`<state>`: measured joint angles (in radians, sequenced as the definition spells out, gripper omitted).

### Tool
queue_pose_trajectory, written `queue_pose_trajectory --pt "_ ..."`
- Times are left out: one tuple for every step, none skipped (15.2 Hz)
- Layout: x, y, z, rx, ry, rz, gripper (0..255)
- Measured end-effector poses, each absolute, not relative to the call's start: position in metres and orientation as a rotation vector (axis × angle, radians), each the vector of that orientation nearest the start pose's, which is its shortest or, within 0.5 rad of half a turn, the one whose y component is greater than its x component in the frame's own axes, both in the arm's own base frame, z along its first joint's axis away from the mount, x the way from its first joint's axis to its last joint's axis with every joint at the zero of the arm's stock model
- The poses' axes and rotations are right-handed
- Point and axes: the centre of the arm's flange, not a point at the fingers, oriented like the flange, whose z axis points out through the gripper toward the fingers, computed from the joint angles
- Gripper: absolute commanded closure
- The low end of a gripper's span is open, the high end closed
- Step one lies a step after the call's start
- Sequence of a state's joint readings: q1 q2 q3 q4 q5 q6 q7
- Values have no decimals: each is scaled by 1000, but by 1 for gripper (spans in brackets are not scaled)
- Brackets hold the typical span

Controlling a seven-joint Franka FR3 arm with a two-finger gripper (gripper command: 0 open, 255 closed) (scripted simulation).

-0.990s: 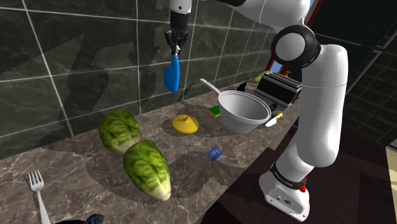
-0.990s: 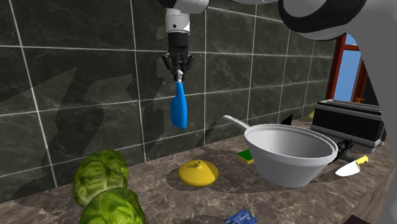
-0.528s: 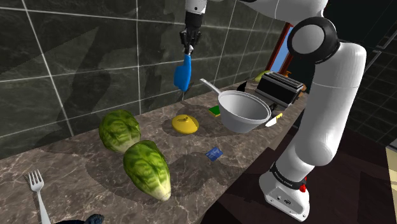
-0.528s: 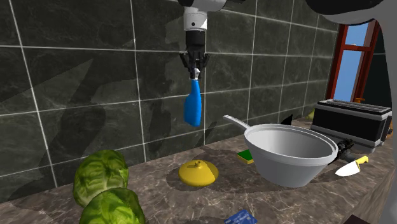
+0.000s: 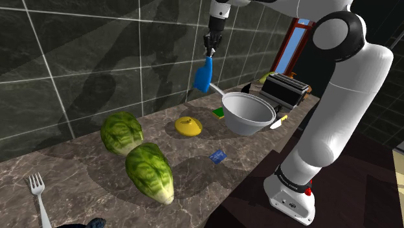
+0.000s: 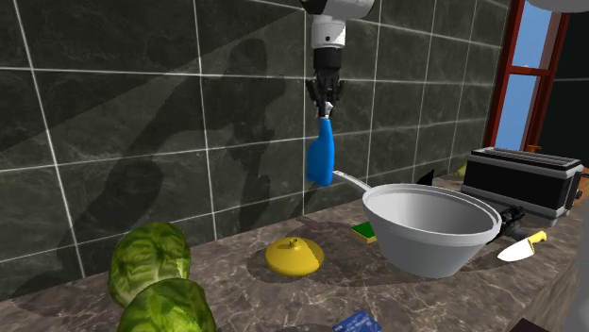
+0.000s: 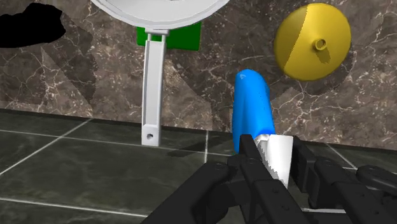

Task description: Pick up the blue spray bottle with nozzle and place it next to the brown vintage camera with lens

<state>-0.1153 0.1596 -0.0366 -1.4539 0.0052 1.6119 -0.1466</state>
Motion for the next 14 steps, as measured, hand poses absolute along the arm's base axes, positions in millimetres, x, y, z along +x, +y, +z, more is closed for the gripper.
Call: queue_pose_trajectory --pt "593 -99 591 -3142 8 3 255" --pt "587 -111 593 -3142 8 2 255" --pt "581 -124 591 -3142 9 2 255" --pt "576 -136 592 -3142 9 2 255" --pt "571 -149 592 -3142 8 2 255" --pt "565 -160 594 -3142 9 2 255" --pt "559 -173 595 -3142 9 2 255" --pt "551 -187 593 -3142 9 2 255" --pt "544 -198 593 -3142 9 2 255" --pt "540 -210 593 -3142 9 2 255" --pt "536 -221 593 -3142 8 2 255" --pt "530 -232 594 -3142 8 2 255" --pt "527 -244 593 -3142 8 2 255" --pt "520 -257 592 -3141 9 2 255"
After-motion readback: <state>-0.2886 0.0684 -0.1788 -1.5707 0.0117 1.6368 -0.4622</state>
